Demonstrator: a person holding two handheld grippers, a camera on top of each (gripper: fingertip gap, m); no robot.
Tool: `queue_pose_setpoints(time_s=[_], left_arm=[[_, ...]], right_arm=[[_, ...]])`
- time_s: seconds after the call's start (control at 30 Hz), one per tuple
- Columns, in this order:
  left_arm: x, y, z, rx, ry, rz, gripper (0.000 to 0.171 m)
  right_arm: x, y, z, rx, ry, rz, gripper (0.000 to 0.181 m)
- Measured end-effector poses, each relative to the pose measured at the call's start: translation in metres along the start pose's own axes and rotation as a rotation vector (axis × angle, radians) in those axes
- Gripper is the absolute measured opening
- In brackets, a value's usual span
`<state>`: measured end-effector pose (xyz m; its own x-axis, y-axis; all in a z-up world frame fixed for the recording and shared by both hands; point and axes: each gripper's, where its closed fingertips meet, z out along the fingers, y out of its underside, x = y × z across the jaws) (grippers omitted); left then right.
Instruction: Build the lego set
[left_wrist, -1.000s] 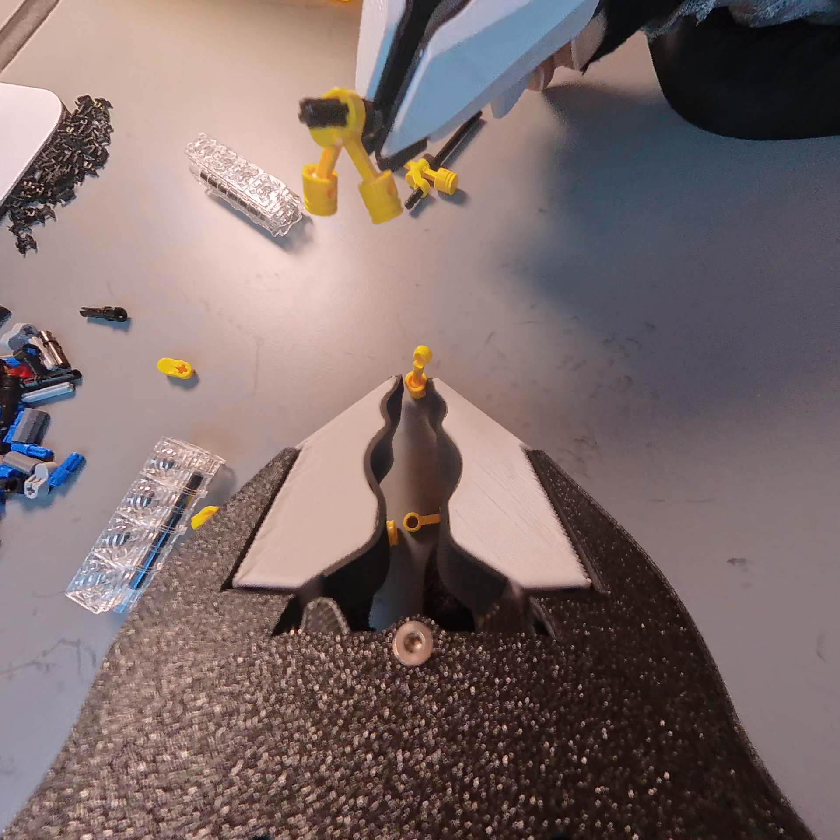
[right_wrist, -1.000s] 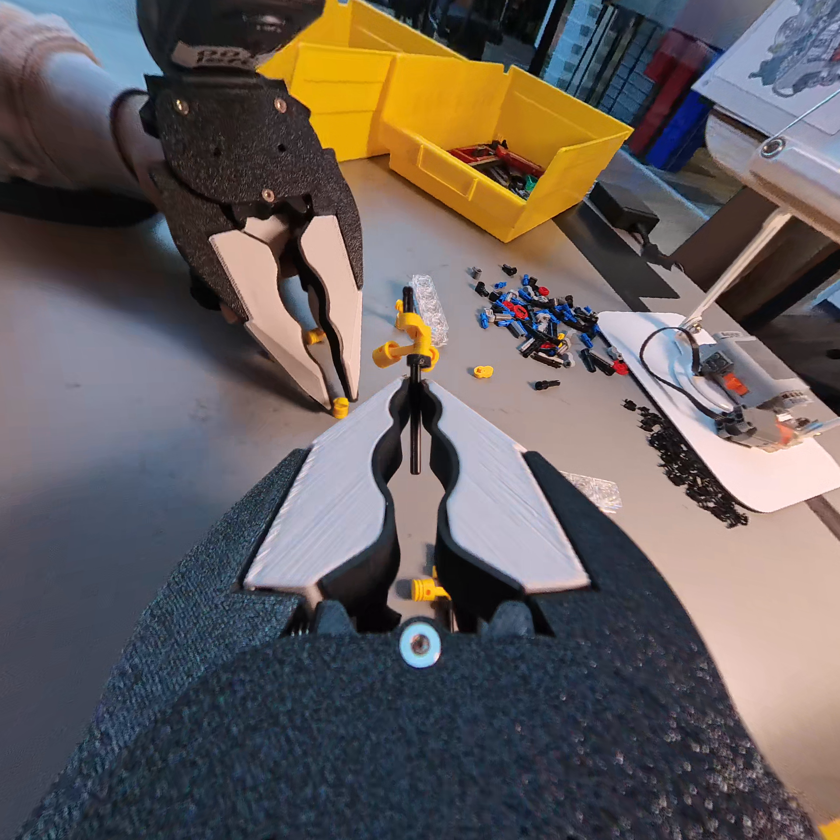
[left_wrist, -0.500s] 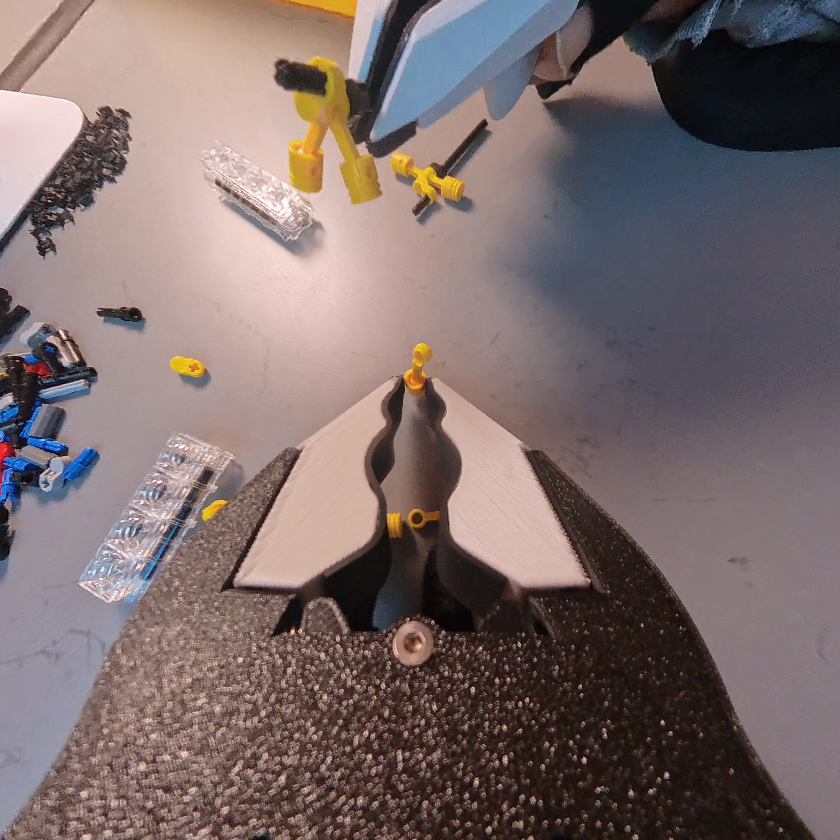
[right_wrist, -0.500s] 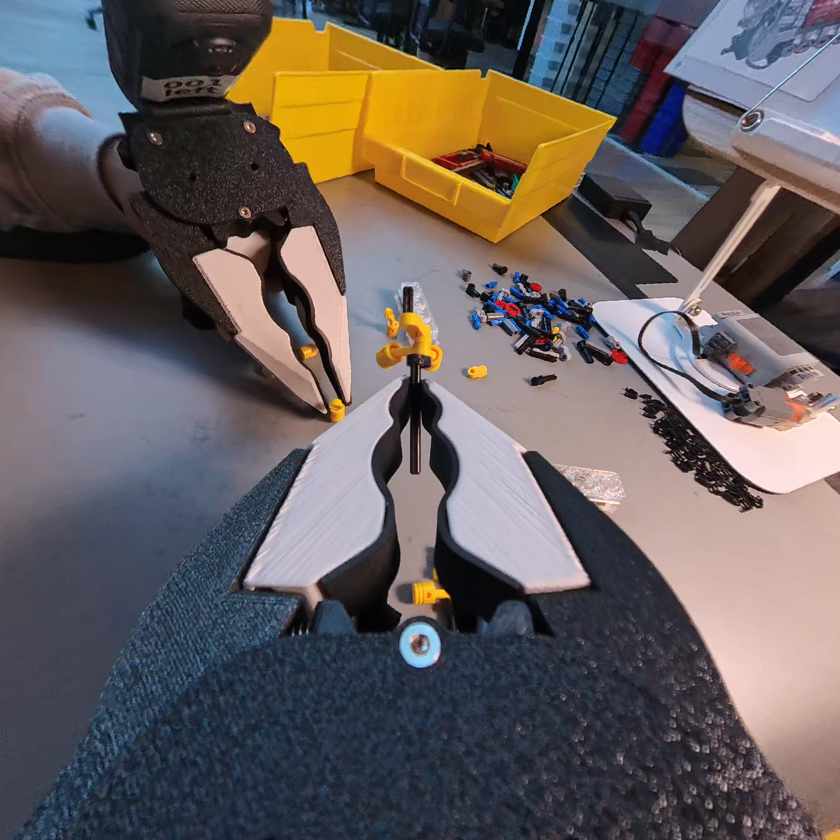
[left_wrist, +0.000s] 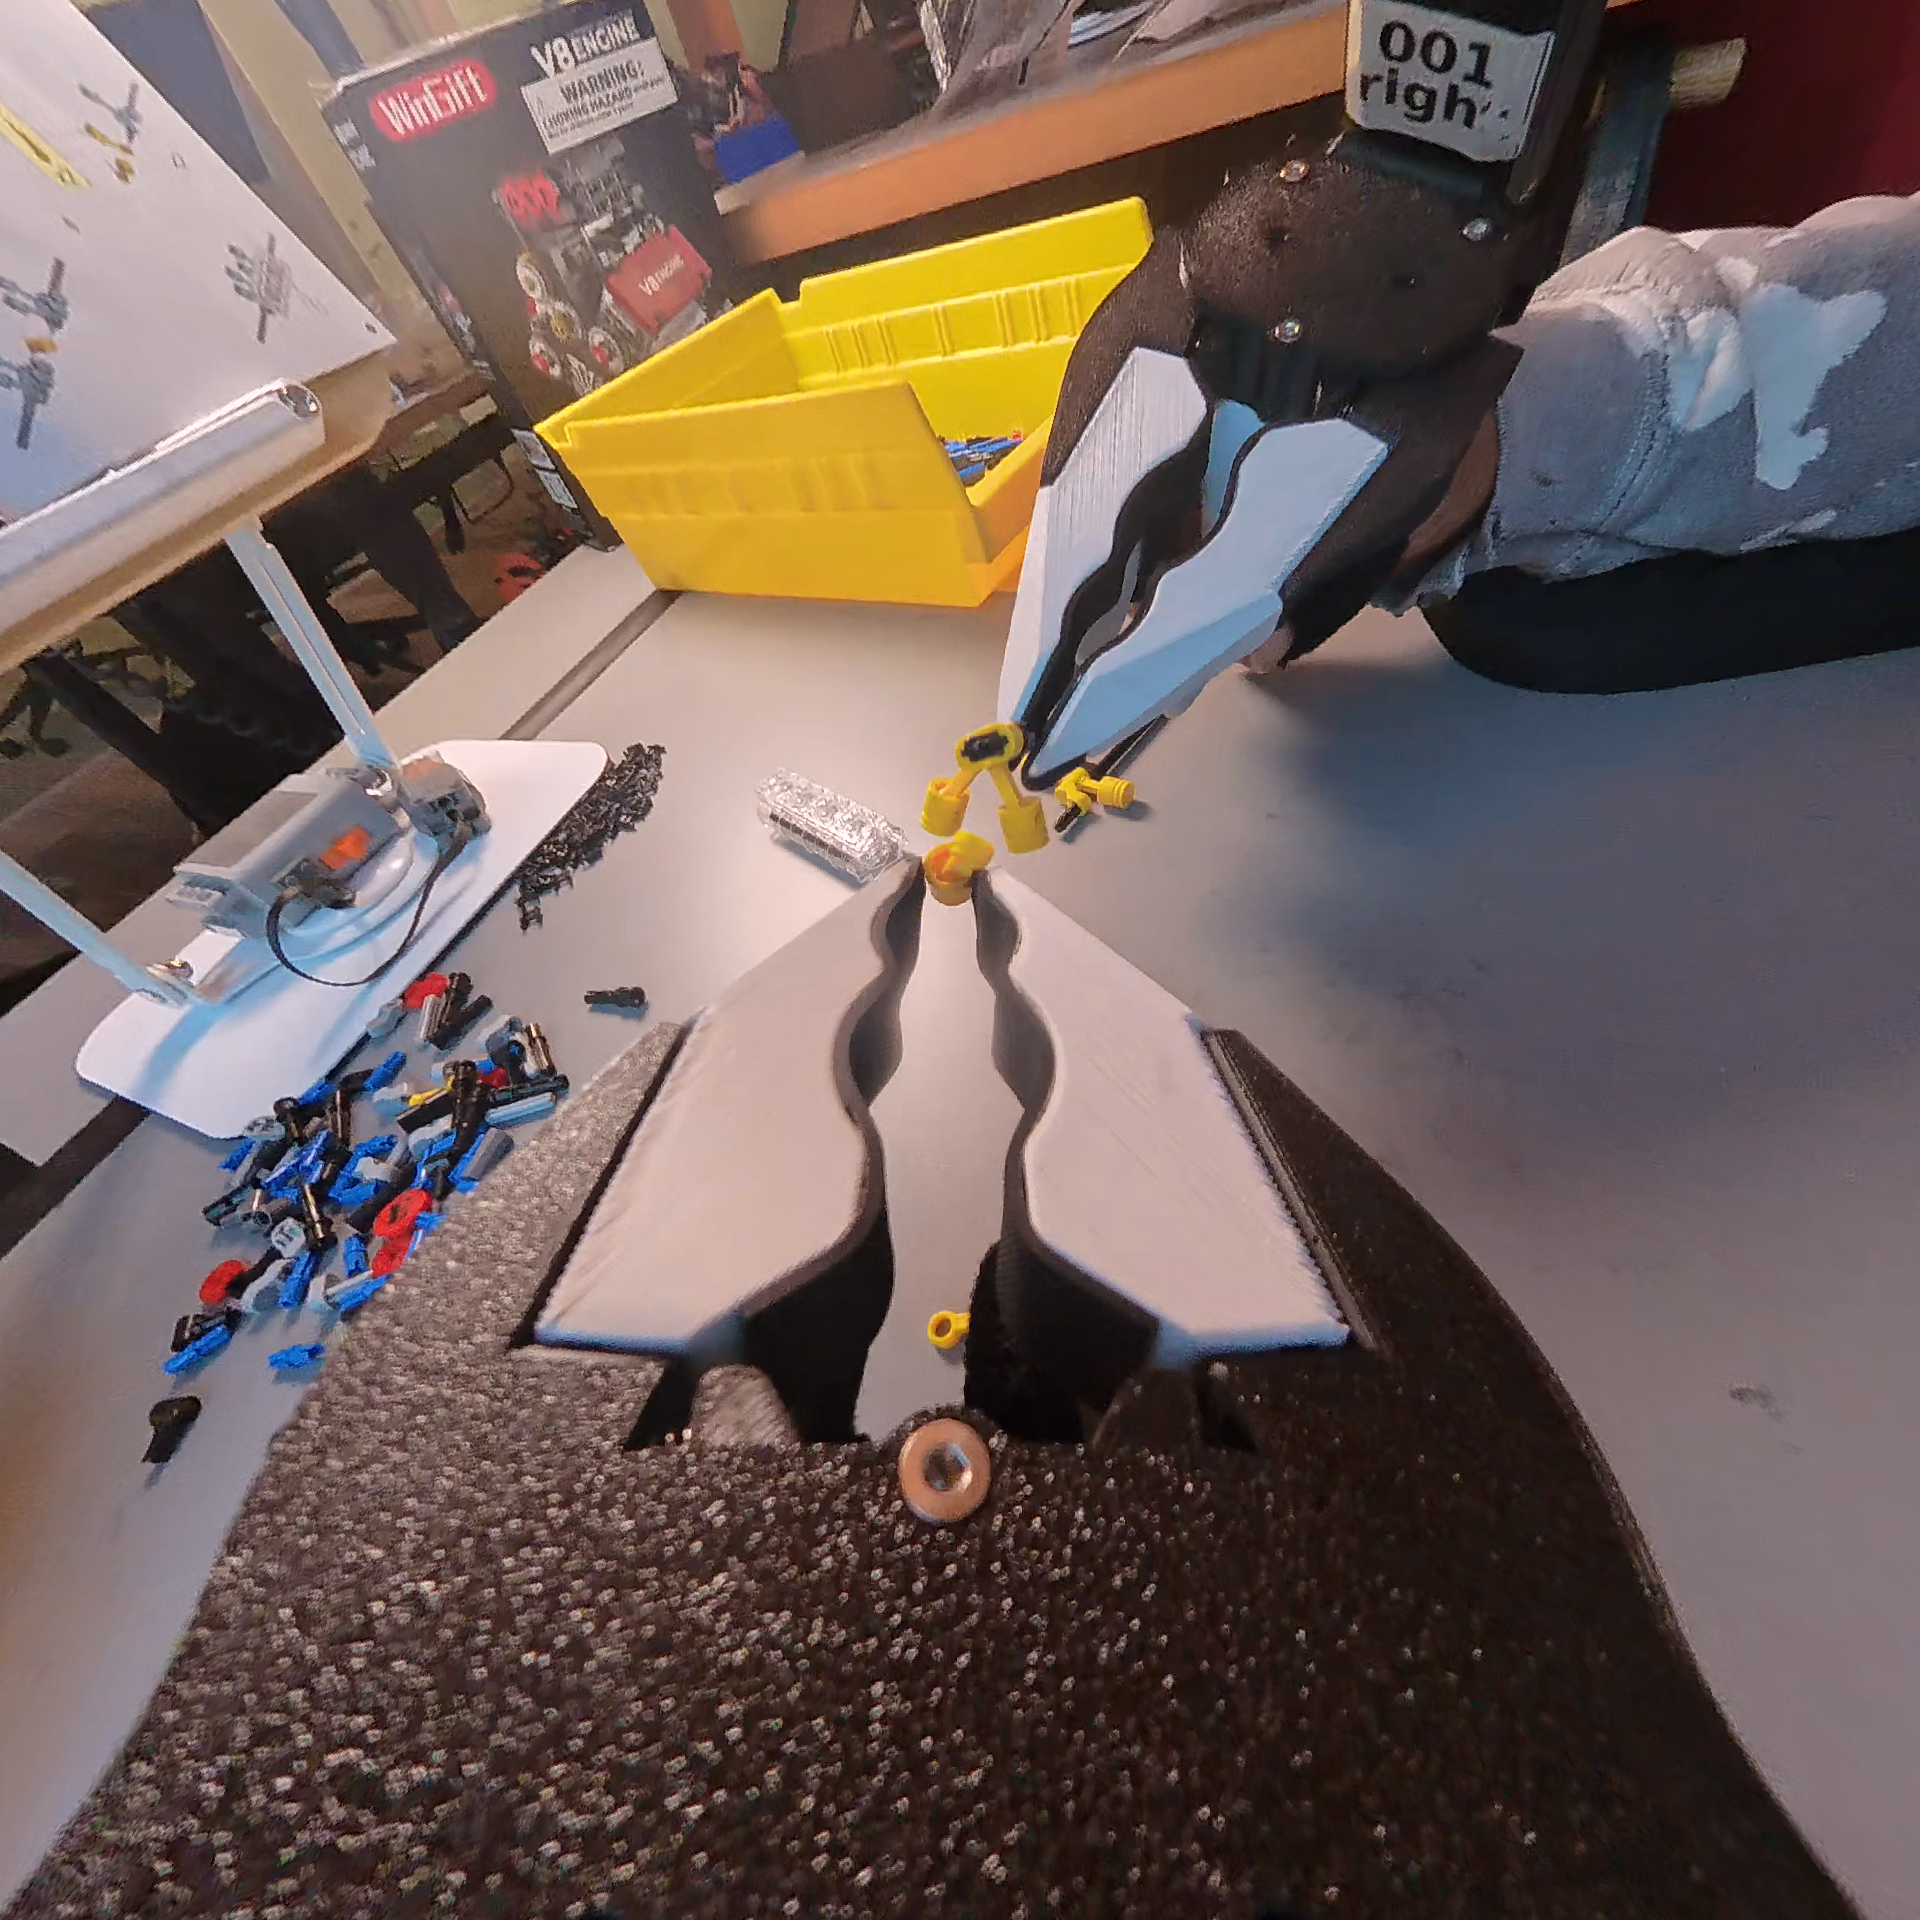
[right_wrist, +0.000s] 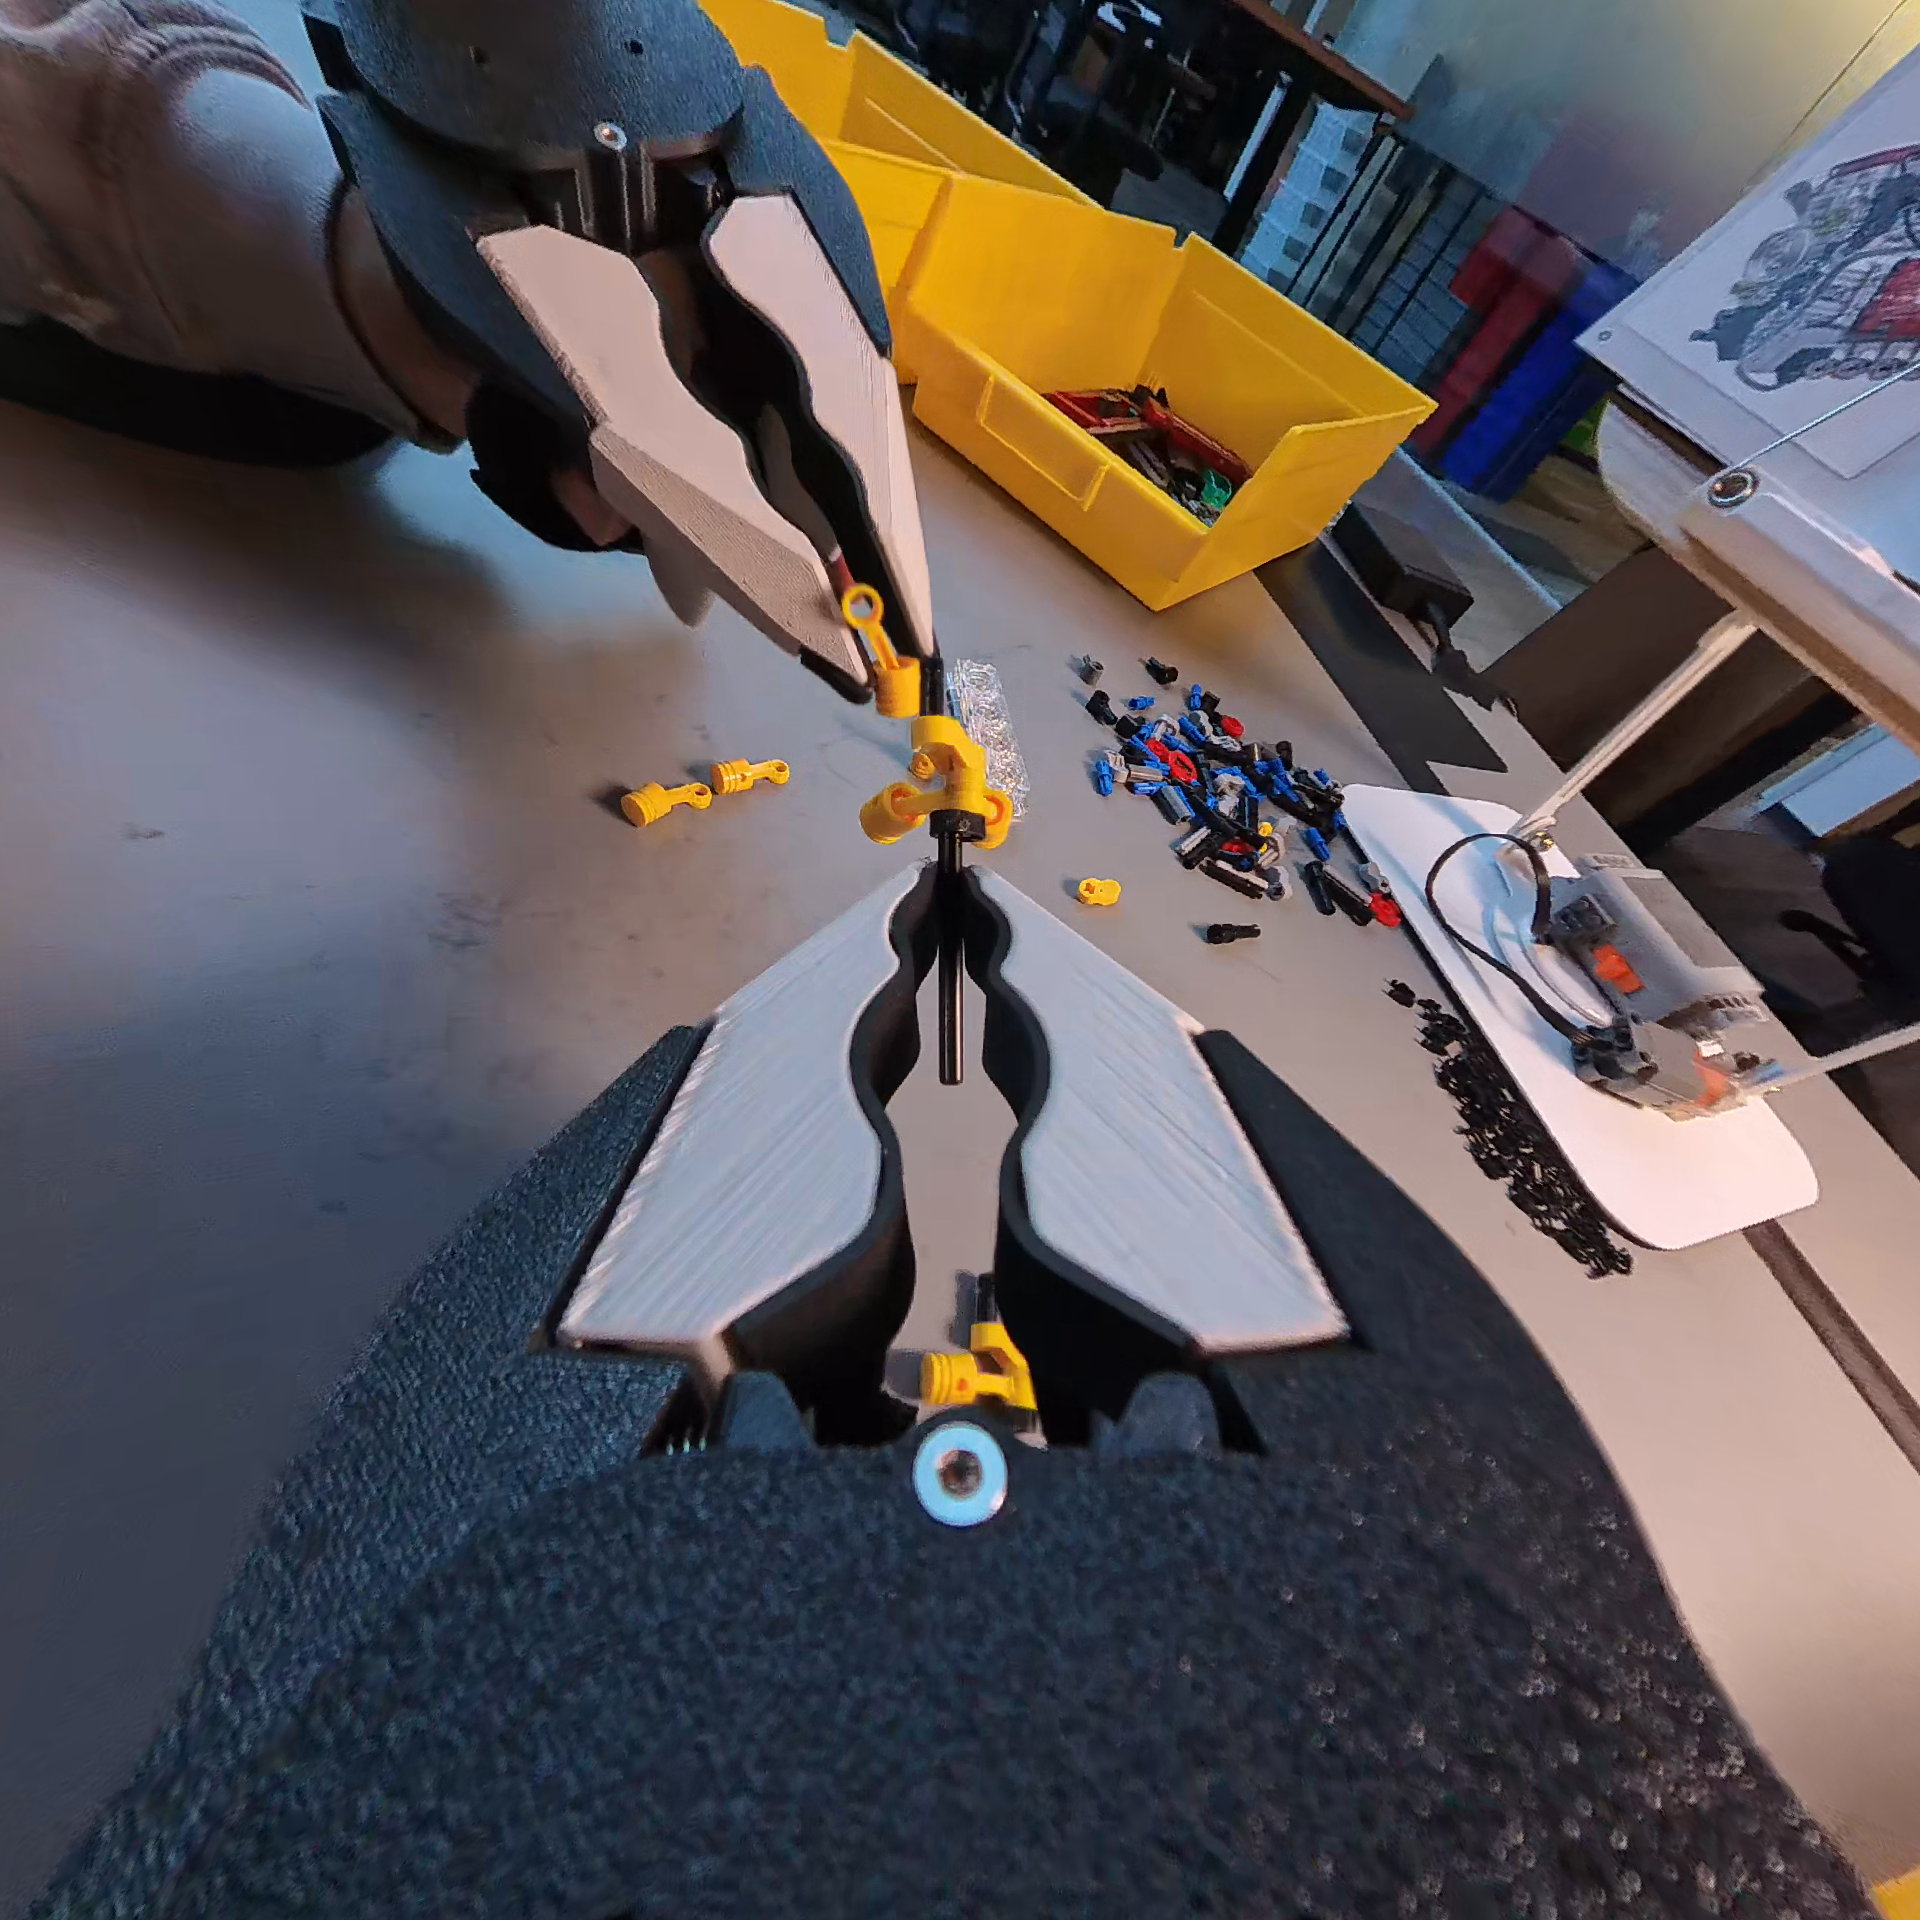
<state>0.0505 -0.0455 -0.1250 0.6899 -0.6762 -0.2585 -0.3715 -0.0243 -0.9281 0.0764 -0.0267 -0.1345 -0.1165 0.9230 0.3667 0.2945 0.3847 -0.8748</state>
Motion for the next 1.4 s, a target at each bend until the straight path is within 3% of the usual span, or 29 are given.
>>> queue_pose_setpoints(time_s=[0.23,0.7,1.0,1.4], left_arm=[[0.003,0.001,0.001,-0.005,-0.030,0.120,0.009],[0.000,-0.001,-0.004,-0.005,-0.046,0.121,0.009],[-0.005,0.010,0.000,-0.149,-0.182,0.382,0.009],[-0.004,0.019,0.006,-0.232,-0.235,0.558,0.009]], right_arm=[[-0.007,-0.001,0.001,0.004,-0.022,-0.040,0.003],[-0.014,-0.005,0.002,0.035,-0.056,-0.027,0.003],[-0.015,0.003,0.008,-0.037,-0.023,-0.089,0.003],[-0.017,0.012,0.015,-0.109,-0.015,-0.077,0.003]])
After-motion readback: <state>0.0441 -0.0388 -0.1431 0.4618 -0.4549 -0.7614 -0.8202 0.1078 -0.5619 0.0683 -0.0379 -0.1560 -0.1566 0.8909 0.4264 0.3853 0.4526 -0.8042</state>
